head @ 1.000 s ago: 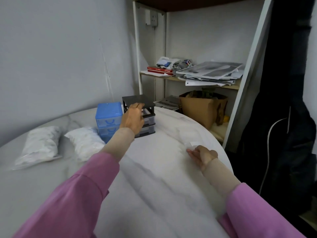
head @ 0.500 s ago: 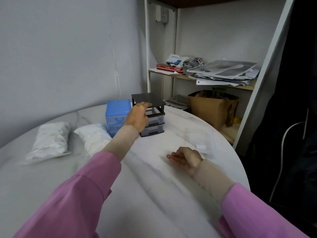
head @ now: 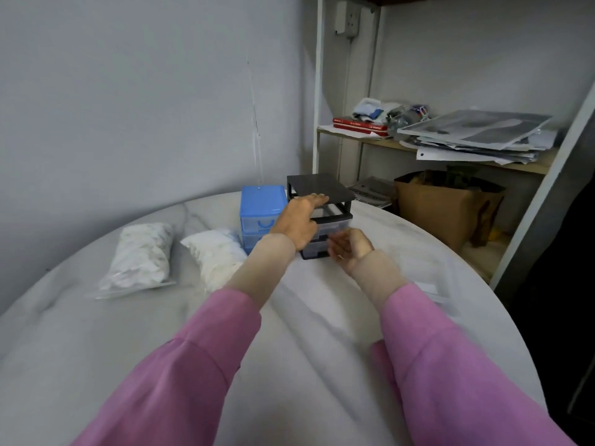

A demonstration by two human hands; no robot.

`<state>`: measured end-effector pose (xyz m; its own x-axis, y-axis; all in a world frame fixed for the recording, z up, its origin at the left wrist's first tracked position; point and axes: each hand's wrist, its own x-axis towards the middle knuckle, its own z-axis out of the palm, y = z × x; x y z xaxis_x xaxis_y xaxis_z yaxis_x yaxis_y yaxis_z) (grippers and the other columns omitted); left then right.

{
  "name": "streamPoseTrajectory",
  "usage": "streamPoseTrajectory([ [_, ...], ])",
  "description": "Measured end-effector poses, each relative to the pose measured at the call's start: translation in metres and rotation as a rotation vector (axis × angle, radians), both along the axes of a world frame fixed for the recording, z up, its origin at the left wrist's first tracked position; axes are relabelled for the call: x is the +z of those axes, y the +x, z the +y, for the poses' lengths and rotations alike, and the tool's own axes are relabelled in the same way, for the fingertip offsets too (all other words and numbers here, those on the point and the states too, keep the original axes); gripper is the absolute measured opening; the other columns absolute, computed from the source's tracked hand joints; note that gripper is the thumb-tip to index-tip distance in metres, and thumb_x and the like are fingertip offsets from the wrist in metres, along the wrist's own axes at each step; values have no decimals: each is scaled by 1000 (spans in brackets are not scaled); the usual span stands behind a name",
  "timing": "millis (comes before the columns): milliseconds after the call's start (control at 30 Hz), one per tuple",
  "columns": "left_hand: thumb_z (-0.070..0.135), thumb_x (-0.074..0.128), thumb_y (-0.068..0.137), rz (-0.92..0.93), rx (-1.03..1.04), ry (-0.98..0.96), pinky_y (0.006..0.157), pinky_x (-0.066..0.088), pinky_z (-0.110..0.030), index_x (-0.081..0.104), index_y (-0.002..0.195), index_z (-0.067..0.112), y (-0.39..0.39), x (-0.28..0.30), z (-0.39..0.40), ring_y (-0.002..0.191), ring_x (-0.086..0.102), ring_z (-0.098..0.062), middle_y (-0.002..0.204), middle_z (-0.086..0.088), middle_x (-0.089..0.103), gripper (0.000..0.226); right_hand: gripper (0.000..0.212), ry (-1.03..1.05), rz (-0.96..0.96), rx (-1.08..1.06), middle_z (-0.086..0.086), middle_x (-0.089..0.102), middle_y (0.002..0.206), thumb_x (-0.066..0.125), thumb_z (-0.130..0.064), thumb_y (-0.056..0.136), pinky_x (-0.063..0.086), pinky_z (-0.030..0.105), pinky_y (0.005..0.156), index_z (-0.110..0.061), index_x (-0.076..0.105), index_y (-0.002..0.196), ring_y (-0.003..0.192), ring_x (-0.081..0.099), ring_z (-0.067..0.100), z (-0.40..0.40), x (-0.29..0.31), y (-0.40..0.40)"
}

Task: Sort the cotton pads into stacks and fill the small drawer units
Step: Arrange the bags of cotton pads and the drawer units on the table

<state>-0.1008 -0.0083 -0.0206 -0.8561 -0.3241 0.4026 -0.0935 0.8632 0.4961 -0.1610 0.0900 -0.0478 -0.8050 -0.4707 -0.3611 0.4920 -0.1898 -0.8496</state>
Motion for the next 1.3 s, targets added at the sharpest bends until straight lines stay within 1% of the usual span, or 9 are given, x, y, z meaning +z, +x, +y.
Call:
streamPoseTrajectory([
  [233,-20,43,77,3,-10,-2,116,18,-27,39,141,11,1,-3,1,141,24,-17,149,-6,35,71,20,-123,-76,86,2,56,81,47,-20,96,40,23,61,-12,52,78,73,56,11,-9,-2,-3],
  [333,-17,45,79,-13,4,-80,117,13,-28,37,142,11,1,-2,-1,142,22,-17,150,-5,33,69,24,-109,-85,2,3,51,73,55,-27,94,46,22,58,-10,50,78,63,52,11,-10,-5,1],
  [500,-18,43,80,-26,25,-108,118,10,-32,32,144,10,-1,-2,2,143,18,-17,152,-5,28,70,26,-76,-119,-125,5,44,66,53,-17,94,43,16,38,-8,47,71,57,44,11,1,-1,12],
  [767,-19,39,80,-67,37,-148,117,4,-32,30,144,9,-4,2,1,144,14,-17,153,-5,26,71,20,-56,-115,-130,7,48,66,51,-8,93,47,14,38,-5,48,74,56,46,12,35,-10,27],
  [967,-16,44,84,-85,57,-149,118,8,-33,27,145,9,-4,1,5,145,11,-19,154,-5,23,69,21,-28,-91,-156,6,46,63,48,-6,92,45,13,38,-6,47,71,54,44,12,56,-11,39],
  [1100,-9,46,87,-179,100,-249,117,3,-36,16,148,10,-6,3,8,146,2,-18,158,-4,9,71,21,-55,-141,-173,9,48,66,47,-5,93,47,14,38,-4,47,72,57,46,14,71,-22,47],
  [1167,-8,47,86,-129,139,-325,118,2,-37,13,148,10,-5,-3,10,146,0,-19,158,-5,3,73,21,-66,-178,-201,11,47,67,47,-4,94,46,15,38,-4,46,73,58,46,16,76,-24,45],
  [1233,-10,48,82,45,154,-293,117,13,-35,25,146,8,-1,-14,16,144,14,-23,155,-8,17,71,19,-92,-201,-232,12,47,68,47,-3,94,51,15,47,-3,45,75,59,47,17,79,-25,41],
  [1300,-13,47,79,182,157,-83,108,33,-35,44,135,5,1,-27,25,130,37,-26,140,-11,42,58,16,-117,-217,-246,14,49,73,45,-2,96,54,22,79,-1,47,80,61,48,18,81,-26,36],
])
